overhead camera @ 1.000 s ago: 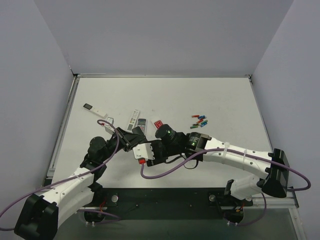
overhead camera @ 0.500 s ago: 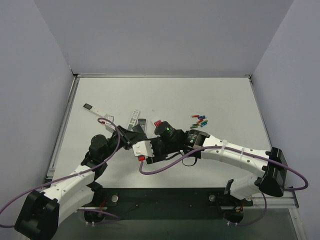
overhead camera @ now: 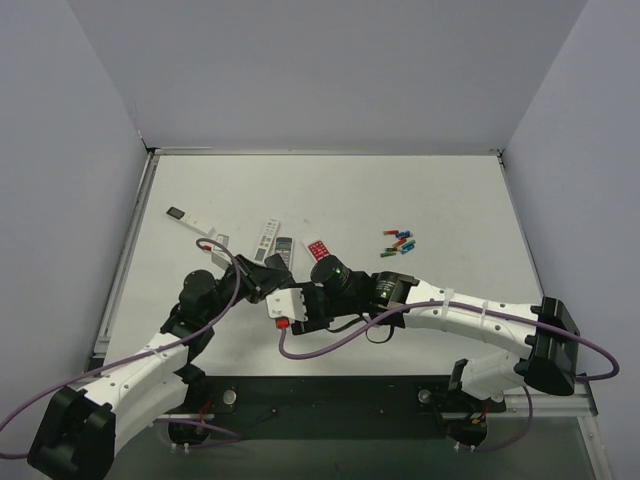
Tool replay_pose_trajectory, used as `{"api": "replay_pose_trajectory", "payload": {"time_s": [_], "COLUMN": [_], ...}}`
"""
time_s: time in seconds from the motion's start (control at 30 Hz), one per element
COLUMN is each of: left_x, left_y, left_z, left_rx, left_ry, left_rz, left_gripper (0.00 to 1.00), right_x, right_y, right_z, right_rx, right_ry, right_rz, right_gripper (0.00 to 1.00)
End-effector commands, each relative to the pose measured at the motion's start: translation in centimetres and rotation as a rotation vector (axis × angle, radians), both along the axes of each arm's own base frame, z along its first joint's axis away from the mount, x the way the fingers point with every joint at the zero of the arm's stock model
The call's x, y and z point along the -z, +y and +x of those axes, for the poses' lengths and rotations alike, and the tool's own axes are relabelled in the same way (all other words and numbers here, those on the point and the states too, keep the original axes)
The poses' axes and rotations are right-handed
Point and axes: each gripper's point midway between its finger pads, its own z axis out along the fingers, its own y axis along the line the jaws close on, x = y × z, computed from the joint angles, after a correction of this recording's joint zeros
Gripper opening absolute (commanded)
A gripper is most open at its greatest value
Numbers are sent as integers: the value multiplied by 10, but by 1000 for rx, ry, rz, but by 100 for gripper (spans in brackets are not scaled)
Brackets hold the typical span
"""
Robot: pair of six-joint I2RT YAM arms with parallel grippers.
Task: Load the batteries into the remote control
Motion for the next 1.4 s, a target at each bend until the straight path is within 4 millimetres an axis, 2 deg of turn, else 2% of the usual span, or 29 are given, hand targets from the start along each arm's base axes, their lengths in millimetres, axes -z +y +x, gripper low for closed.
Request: {"api": "replay_pose_trajectory", "payload": {"time_s": [0.0, 0.2, 0.37, 0.47, 0.5, 0.73, 0.77, 0.8, 0.87, 0.9, 0.97, 1.0, 1.07, 1.13, 1.27, 1.37], "left_x": [-132, -136, -135, -124, -119, -85, -83, -81, -79, -78, -75, -75, -74, -75, -78, -84], "left_y": [-2, 10, 12, 11, 11, 10, 10, 10, 9, 9, 8, 8, 7, 7, 5, 1], "left_z": [-23, -14, -13, -12, -11, -5, -5, -5, -6, -5, -5, -4, -4, -4, -6, -9], "left_rx": [109, 68, 64, 68, 66, 48, 51, 54, 60, 61, 63, 64, 66, 69, 80, 107], "left_ry": [-298, -303, -307, -291, -291, -240, -238, -237, -234, -237, -230, -232, -228, -229, -231, -236], "left_rz": [-254, -248, -230, -192, -173, -99, -94, -89, -77, -67, -56, -52, -52, -53, -55, -62], "left_gripper": [0, 0, 0, 0, 0, 0, 0, 0, 0, 0, 0, 0, 0, 0, 0, 0], "right_x": [48, 53, 48, 28, 12, -58, -64, -79, -89, -103, -110, -115, -121, -118, -103, -92], "right_y": [-17, -21, -19, -13, -8, 9, 8, 8, 3, 0, -8, -17, -23, -30, -34, -33], "right_z": [-16, -24, -28, -30, -30, -34, -30, -29, -22, -20, -13, -3, 6, 12, 9, 3], "right_rx": [28, 25, 38, 54, 58, 110, 142, 159, 238, 263, 361, 449, 571, 641, 640, 547], "right_ry": [90, 113, 119, 116, 112, 114, 108, 103, 113, 109, 142, 130, 192, 207, 208, 188], "right_rz": [-131, -156, -152, -99, -56, 142, 163, 220, 271, 324, 366, 387, 431, 419, 355, 308], "right_gripper": [42, 42, 42, 47, 48, 52, 52, 54, 57, 64, 74, 78, 82, 83, 83, 81]}}
